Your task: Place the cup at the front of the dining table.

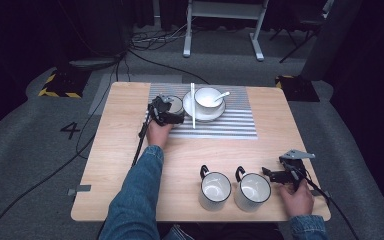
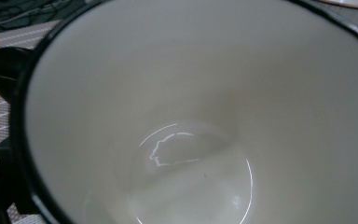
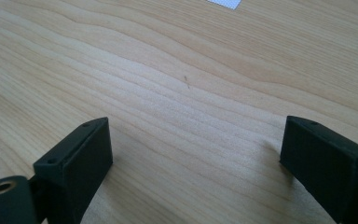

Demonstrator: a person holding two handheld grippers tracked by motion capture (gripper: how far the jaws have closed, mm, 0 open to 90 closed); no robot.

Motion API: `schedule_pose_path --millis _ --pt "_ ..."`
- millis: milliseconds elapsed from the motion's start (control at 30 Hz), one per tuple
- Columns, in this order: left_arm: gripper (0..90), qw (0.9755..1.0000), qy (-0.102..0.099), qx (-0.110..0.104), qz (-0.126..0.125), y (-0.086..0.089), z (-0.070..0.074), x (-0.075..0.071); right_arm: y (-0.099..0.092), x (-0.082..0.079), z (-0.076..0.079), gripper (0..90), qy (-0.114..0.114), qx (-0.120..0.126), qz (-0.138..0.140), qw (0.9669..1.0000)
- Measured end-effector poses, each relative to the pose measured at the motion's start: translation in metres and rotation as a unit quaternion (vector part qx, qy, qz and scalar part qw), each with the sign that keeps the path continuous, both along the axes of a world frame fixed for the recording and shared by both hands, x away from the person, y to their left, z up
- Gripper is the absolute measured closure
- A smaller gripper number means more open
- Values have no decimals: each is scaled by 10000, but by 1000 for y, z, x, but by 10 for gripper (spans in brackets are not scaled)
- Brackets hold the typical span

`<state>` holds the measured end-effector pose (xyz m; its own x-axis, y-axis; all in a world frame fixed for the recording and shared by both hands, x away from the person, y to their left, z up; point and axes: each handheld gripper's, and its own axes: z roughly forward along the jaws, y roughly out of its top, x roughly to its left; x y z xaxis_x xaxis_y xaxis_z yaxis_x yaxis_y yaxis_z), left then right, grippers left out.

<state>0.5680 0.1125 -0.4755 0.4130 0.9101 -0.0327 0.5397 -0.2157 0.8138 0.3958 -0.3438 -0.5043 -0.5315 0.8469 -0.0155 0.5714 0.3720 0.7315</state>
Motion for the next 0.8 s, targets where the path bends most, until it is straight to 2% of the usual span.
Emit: schedule_pose_path --millis 67,133,233,367,400,467,533,667,767,800 --pt "0 9999 2 -161 20 2 3 -1 0 0 0 91 -2 -1 2 10000" --pt "0 9997 102 -199 -23 5 6 -2 0 0 0 91 -3 -1 2 10000" --pt "0 9998 114 -179 -36 6 9 -5 0 0 0 91 -4 -1 5 10000" --pt "0 9997 26 -243 -72 10 14 -11 0 0 0 91 -2 -2 3 10000" --pt "0 9998 -36 -166 -127 13 21 -15 0 0 0 91 -4 -1 5 10000" --pt "0 9997 -100 -197 -127 15 26 -19 0 0 0 90 -3 -1 5 10000" --pt "0 9994 -100 -288 -138 18 32 -23 0 0 0 90 -2 -1 5 10000" --pt "1 9993 -178 -244 -233 22 43 -31 2 0 0 72 19 -9 -48 10000" --pt "9 9989 -207 -321 -283 22 51 -40 3 0 0 69 31 11 -68 10000" --pt "13 9989 -212 -267 -315 23 53 -42 3 0 0 69 31 11 -68 10000"
